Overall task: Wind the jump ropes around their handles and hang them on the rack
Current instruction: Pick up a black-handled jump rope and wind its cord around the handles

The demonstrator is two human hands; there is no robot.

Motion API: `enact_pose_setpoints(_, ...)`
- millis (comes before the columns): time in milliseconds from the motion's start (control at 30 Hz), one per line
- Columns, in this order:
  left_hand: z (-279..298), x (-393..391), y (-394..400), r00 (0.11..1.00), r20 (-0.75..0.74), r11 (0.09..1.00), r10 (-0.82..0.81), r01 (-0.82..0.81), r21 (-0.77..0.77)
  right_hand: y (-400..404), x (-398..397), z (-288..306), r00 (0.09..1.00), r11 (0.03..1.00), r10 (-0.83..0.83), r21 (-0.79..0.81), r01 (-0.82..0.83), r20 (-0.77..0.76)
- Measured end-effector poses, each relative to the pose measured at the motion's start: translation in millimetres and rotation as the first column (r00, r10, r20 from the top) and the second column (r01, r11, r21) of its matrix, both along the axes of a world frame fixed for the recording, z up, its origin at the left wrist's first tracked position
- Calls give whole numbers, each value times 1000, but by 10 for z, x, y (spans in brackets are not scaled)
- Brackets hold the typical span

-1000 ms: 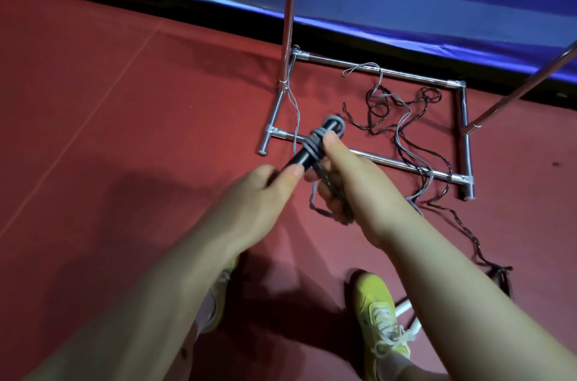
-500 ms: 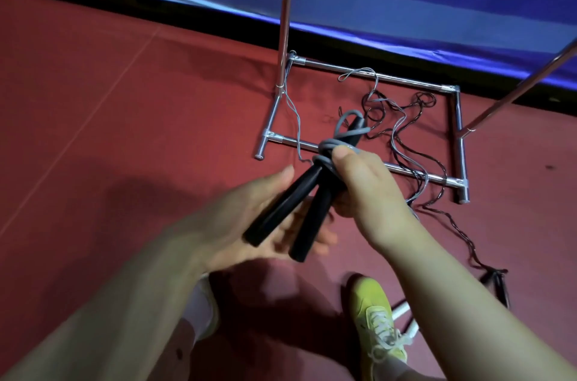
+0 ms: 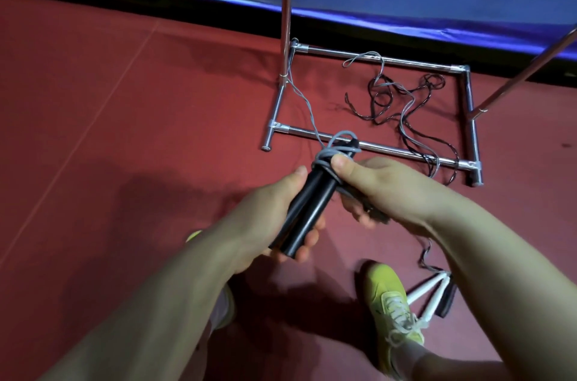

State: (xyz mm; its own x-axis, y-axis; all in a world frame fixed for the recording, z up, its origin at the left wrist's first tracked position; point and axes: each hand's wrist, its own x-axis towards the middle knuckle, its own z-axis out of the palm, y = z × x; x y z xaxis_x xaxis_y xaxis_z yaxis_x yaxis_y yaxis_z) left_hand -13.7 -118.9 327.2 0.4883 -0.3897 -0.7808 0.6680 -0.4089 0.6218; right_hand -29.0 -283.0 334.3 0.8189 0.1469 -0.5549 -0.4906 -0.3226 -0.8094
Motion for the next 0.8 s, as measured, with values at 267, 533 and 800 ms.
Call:
enact_pose_setpoints(267,75,-2,-88,982,181,995,50,-64,74,71,19,-15,983,965,-131,-212,157,131)
enact_pose_setpoints(533,96,2,-2,864,491,971,-113,-8,238,90,-63,16,989,991,-121,-56,126,83)
enact_pose_setpoints(800,-32,29,-109,813,565,965,-143,-12,261,99,-32,-5,944,944,-330,6,331,-23)
